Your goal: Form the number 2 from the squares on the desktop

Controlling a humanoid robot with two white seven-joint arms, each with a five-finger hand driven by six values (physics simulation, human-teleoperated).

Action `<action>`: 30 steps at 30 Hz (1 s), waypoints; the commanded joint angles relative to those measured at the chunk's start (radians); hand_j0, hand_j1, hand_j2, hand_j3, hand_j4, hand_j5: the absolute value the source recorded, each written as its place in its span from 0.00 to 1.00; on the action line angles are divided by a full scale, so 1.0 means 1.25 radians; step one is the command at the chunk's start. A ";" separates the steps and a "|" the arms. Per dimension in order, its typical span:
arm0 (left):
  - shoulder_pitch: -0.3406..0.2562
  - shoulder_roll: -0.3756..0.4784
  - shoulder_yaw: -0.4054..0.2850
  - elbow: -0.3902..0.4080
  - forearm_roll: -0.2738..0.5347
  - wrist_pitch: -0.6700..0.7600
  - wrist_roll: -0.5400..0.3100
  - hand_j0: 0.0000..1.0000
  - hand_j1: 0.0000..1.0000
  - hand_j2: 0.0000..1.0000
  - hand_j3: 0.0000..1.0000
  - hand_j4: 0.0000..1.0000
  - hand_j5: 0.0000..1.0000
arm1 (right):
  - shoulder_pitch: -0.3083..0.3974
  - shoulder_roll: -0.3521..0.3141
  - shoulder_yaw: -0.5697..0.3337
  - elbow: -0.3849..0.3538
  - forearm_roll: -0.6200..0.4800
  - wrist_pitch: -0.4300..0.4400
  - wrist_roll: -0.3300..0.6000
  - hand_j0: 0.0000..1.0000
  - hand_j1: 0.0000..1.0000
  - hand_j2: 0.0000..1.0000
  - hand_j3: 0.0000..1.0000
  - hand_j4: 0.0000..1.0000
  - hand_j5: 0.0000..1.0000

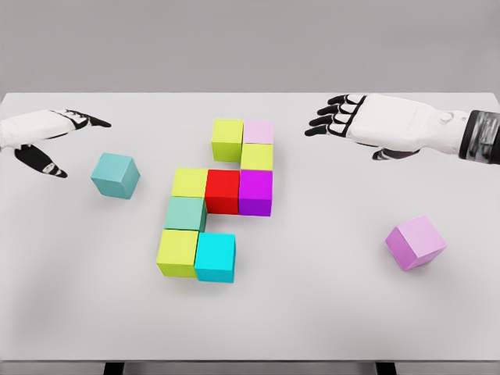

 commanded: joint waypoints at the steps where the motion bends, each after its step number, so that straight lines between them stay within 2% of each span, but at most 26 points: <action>1: 0.000 -0.023 -0.010 -0.018 0.043 0.002 0.000 1.00 1.00 1.00 1.00 1.00 1.00 | 0.000 -0.009 -0.002 0.000 -0.005 0.002 0.000 1.00 1.00 1.00 1.00 1.00 1.00; 4: 0.000 -0.011 -0.022 -0.072 0.064 0.061 -0.011 1.00 1.00 1.00 1.00 1.00 1.00 | 0.001 -0.031 -0.007 0.001 -0.006 0.002 0.000 1.00 1.00 1.00 1.00 1.00 1.00; 6: 0.000 0.028 -0.047 -0.243 0.092 0.267 -0.055 1.00 1.00 1.00 1.00 1.00 1.00 | -0.001 -0.057 -0.008 0.001 -0.007 0.002 0.000 1.00 1.00 1.00 1.00 1.00 1.00; 8: 0.000 0.041 -0.053 -0.323 0.095 0.407 -0.076 1.00 1.00 1.00 1.00 1.00 1.00 | -0.005 -0.065 -0.009 0.002 -0.011 0.002 0.000 1.00 1.00 1.00 1.00 1.00 1.00; 9: 0.000 0.051 -0.053 -0.341 0.095 0.446 -0.077 1.00 1.00 1.00 1.00 1.00 1.00 | -0.005 -0.099 -0.014 0.008 -0.018 0.002 0.000 1.00 1.00 1.00 1.00 1.00 1.00; 12: 0.000 0.060 -0.053 -0.366 0.095 0.505 -0.127 1.00 1.00 1.00 1.00 1.00 1.00 | 0.009 -0.158 -0.039 0.041 -0.056 0.002 0.000 1.00 1.00 1.00 1.00 1.00 1.00; 14: 0.000 0.054 -0.054 -0.378 0.093 0.546 -0.130 1.00 1.00 1.00 1.00 1.00 1.00 | 0.040 -0.213 -0.039 0.093 -0.219 0.002 0.000 1.00 1.00 1.00 1.00 1.00 1.00; 15: 0.000 0.049 -0.054 -0.377 0.092 0.559 -0.126 1.00 1.00 1.00 1.00 1.00 1.00 | 0.044 -0.232 -0.040 0.103 -0.252 0.002 0.000 1.00 1.00 1.00 1.00 1.00 1.00; 19: 0.002 0.033 -0.055 -0.372 0.091 0.602 -0.093 1.00 1.00 1.00 1.00 1.00 1.00 | 0.103 -0.278 -0.045 0.103 -0.262 0.002 0.000 1.00 1.00 1.00 1.00 1.00 1.00; 23: 0.005 0.033 -0.066 -0.372 0.089 0.613 -0.089 1.00 1.00 1.00 1.00 1.00 1.00 | 0.161 -0.310 -0.058 0.102 -0.283 0.002 0.000 1.00 1.00 1.00 1.00 1.00 1.00; 30: 0.005 0.035 -0.097 -0.372 0.087 0.611 -0.077 1.00 1.00 1.00 1.00 1.00 1.00 | 0.243 -0.338 -0.067 0.097 -0.297 0.002 0.000 1.00 1.00 1.00 1.00 1.00 1.00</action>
